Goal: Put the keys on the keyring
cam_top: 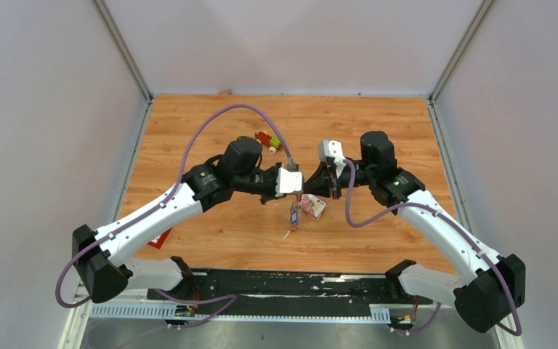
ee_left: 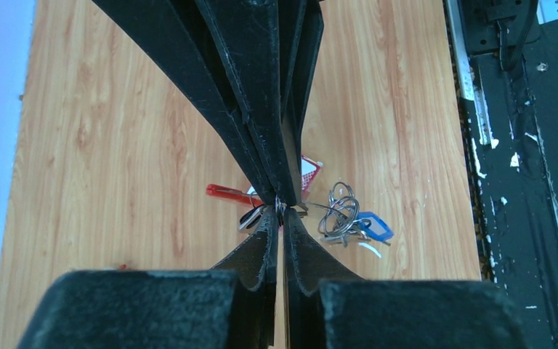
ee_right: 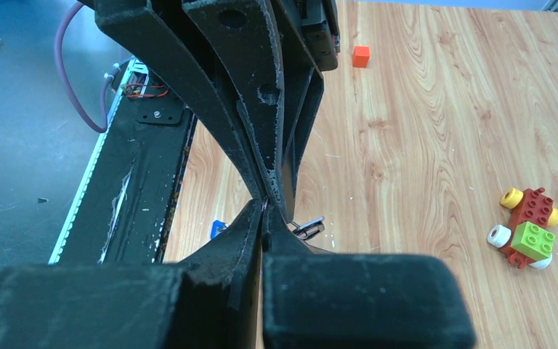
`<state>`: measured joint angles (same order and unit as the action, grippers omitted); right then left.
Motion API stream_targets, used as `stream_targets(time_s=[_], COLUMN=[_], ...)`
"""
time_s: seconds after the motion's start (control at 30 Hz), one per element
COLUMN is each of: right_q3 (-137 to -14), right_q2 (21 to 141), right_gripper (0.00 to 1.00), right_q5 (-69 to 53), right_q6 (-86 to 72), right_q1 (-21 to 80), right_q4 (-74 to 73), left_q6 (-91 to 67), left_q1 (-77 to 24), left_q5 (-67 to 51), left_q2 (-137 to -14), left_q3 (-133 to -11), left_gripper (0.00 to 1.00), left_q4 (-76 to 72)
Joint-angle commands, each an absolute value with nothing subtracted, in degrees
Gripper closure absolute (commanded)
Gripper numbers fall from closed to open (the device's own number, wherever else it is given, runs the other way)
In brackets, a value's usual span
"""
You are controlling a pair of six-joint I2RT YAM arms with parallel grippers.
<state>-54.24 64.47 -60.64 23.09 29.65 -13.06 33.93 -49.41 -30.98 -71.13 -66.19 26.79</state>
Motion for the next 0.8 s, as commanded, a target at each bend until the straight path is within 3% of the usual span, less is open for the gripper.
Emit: stream_targets(time_s=[0.0, 0.5, 0.77], right_q3=[-54.6, -54.2, -54.2], right_q2=[64.6, 64.4, 64.6], right_gripper=[1.0, 1.0, 0.85], right_q5=[-61.2, -59.0, -59.4], right_q6=[24.5, 26.5, 26.6], right_q1=[29.4, 29.3, 29.7], right_q4=[-11.0, -11.4, -11.6], left_q6=[32.9, 27.3, 20.6], left_q1=[-49.7, -49.7, -49.8], left_q5=[-33.4, -27.4, -26.0], left_q2=[-69.8, -71.2, -73.9], left_q3=[-68.1, -75.2, -79.8], left_gripper=[0.98, 1.0, 1.0], left_q4=[25.3, 36.8, 43.4])
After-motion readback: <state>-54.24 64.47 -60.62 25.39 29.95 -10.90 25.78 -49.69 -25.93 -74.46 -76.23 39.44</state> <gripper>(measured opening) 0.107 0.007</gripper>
